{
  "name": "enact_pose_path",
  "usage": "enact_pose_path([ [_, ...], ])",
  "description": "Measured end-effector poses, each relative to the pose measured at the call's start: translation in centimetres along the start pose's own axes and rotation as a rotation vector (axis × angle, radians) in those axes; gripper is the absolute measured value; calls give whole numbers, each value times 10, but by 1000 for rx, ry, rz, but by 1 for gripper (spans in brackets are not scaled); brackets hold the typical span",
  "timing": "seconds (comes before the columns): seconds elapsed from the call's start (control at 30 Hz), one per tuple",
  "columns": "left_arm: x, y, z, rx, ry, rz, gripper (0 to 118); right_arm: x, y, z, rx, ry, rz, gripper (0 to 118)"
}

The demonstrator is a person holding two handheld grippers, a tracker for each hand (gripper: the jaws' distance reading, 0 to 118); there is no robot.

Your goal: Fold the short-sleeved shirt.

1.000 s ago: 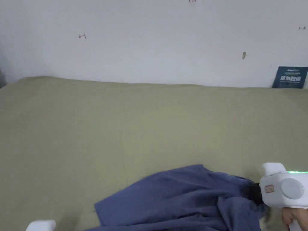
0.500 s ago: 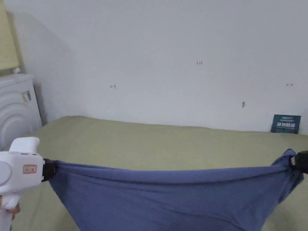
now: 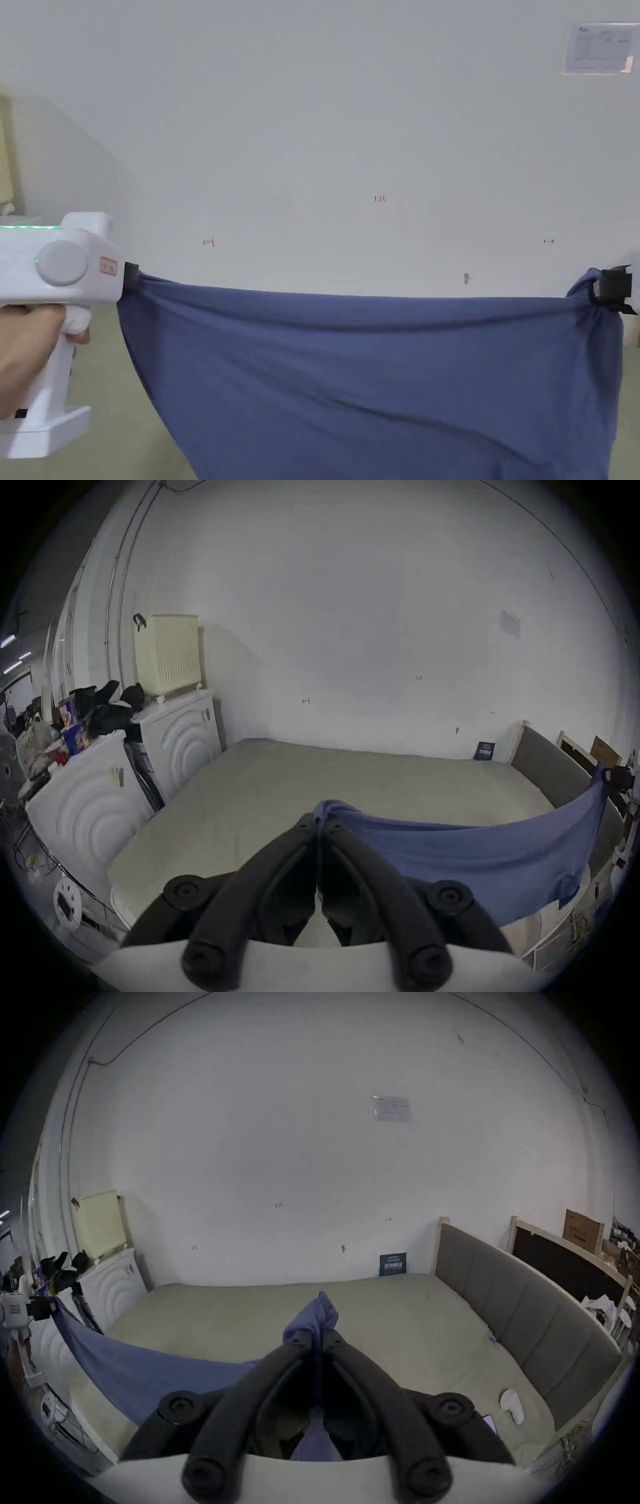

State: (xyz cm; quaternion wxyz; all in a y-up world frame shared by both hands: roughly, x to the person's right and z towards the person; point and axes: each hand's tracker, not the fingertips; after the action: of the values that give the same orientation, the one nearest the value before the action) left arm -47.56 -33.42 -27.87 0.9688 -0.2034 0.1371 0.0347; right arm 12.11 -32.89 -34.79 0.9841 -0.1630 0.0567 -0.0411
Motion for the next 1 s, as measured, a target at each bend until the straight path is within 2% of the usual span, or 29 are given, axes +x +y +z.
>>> enact_pose_path([
  [0.13, 16, 31, -35, 24, 23, 6, 1, -4, 24, -35, 14, -56, 54, 3],
  [0.37, 40, 74, -106, 50, 56, 25, 1, -8, 59, -108, 40, -115, 70, 3],
  [0.53, 52, 68, -158, 37, 83, 22, 1, -11, 49, -167, 17, -147, 64, 3],
  [0.67, 56, 26, -198, -41, 72, 53, 1, -5, -2, -214, -72, -141, 79, 3],
  [0.8, 56, -42, -231, -139, 69, -14, 1, 4, -77, -242, -210, -151, 102, 3],
  [0.93, 47, -117, -234, -226, 53, -1, 1, 10, -151, -237, -277, -127, 84, 3],
  [1.0, 43, -148, -224, -260, 54, -25, 1, 12, -182, -220, -302, -114, 104, 3],
])
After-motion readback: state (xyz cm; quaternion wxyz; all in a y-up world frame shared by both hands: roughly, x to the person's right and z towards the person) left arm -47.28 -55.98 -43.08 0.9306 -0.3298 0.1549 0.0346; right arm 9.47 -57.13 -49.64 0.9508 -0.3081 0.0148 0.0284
